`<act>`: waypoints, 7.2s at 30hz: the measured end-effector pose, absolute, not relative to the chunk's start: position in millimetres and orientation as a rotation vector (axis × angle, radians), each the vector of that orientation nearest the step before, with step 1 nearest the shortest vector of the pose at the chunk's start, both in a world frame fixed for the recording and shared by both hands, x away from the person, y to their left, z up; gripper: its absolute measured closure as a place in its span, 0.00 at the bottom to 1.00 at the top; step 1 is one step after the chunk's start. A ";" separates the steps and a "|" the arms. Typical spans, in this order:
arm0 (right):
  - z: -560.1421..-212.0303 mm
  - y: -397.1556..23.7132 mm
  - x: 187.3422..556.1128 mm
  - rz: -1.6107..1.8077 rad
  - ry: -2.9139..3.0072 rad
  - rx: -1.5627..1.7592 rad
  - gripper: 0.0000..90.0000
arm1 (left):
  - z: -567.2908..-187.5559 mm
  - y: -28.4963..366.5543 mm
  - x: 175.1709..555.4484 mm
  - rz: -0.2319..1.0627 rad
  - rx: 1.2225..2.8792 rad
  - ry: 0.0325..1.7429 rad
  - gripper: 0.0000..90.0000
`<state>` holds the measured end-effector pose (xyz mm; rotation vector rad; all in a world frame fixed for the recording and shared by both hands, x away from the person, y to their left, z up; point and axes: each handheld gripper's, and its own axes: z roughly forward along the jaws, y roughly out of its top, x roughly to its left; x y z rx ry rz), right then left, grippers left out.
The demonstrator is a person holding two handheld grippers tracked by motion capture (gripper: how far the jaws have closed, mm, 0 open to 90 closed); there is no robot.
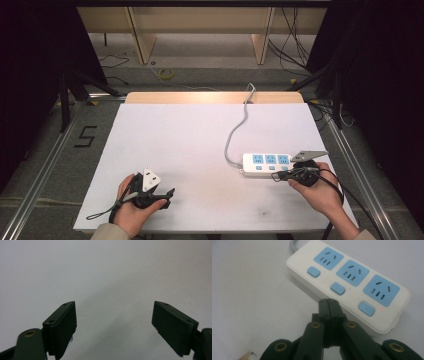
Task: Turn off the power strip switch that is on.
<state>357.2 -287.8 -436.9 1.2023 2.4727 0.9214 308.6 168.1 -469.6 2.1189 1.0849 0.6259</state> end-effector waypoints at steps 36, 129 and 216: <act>-433.5 -294.2 369.9 0.897 2.457 1.250 1.00 | -469.4 167.9 308.8 0.630 2.116 1.085 0.22; -434.4 -305.7 400.4 0.757 2.430 1.377 1.00 | -469.2 168.0 309.3 0.635 2.116 1.083 0.22; -434.7 -292.7 414.1 0.631 2.501 1.396 1.00 | -469.1 168.5 309.3 0.640 2.116 1.083 0.22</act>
